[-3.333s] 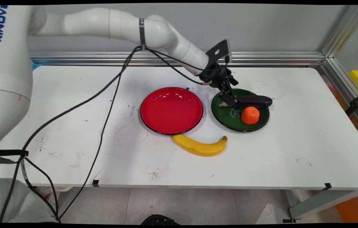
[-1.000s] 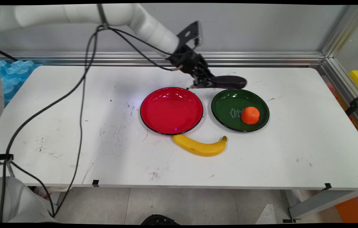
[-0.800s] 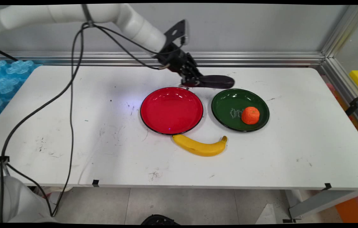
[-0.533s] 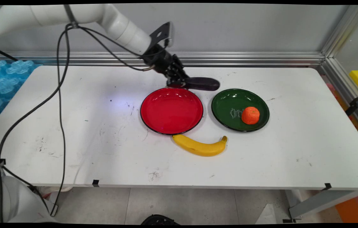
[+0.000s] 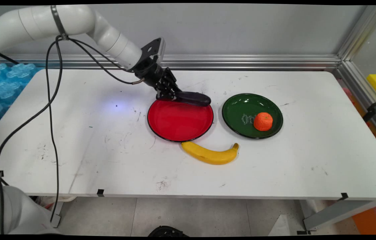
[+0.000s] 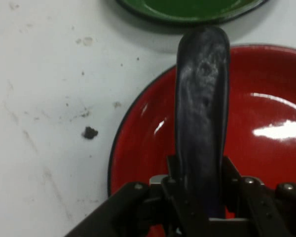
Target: Place the picked object on the red plate
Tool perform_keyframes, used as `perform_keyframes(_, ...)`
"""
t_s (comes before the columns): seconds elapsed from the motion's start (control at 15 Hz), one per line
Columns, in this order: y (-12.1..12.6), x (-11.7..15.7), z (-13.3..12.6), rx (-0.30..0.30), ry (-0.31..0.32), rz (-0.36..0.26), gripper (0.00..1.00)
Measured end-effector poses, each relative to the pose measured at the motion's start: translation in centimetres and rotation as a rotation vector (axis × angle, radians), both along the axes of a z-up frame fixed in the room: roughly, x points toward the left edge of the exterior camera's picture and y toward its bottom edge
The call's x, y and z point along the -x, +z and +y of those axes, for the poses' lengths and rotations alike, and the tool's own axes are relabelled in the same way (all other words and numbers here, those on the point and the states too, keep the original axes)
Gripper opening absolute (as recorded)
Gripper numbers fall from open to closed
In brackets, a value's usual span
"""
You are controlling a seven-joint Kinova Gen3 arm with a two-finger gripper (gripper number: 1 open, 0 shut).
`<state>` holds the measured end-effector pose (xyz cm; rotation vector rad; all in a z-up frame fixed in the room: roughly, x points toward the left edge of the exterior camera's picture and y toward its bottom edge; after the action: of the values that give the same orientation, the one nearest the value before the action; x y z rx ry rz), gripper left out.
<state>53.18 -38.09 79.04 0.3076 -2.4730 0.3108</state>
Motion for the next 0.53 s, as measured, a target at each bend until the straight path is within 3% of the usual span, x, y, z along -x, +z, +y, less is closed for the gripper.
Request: perform_keyframes(0.53,-2.4,-0.2,0.2,0.009,-0.063,-0.011,0.0)
